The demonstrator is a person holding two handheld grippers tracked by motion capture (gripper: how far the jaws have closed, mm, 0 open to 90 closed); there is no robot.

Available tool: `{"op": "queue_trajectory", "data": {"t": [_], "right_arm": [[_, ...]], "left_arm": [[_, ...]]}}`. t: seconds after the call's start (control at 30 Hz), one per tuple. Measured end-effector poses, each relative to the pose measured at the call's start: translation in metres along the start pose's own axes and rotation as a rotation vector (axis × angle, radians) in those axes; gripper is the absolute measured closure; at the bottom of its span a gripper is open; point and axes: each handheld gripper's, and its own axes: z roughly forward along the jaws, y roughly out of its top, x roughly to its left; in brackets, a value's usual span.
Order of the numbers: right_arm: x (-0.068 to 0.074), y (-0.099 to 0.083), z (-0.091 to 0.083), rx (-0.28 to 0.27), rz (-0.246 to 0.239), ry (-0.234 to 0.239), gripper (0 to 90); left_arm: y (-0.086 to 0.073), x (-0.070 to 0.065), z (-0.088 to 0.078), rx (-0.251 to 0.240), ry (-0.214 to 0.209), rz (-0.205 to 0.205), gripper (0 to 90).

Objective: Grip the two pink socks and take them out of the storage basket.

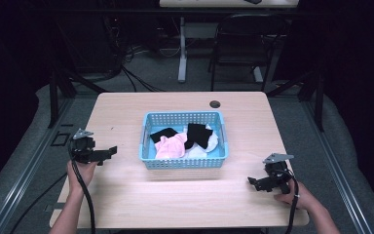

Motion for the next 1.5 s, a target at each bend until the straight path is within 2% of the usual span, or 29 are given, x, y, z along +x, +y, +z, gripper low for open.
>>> {"op": "queue_trajectory", "data": {"t": [0.07,0.37,0.7,0.9,1.17,1.5], "right_arm": [[0.000,0.000,0.000,0.001,0.001,0.000,0.0],[0.000,0.000,0.000,-0.001,0.003,-0.002,0.0],[0.000,0.000,0.000,-0.002,0.004,-0.004,0.0],[0.000,0.000,0.000,-0.002,0.004,-0.004,0.0],[0.000,0.000,0.000,-0.002,0.004,-0.004,0.0],[0.000,-0.001,0.000,-0.003,0.004,-0.004,0.0]], "left_arm": [[0.003,-0.003,-0.002,-0.005,-0.009,0.006,0.0],[0.023,-0.037,-0.008,-0.036,-0.060,0.088,0.0],[0.042,-0.066,-0.004,-0.036,-0.115,0.138,0.0],[0.055,-0.090,0.008,0.003,-0.161,0.184,0.0],[0.064,-0.116,0.029,0.066,-0.190,0.238,0.0],[0.066,-0.140,0.054,0.137,-0.201,0.273,0.2]]}}
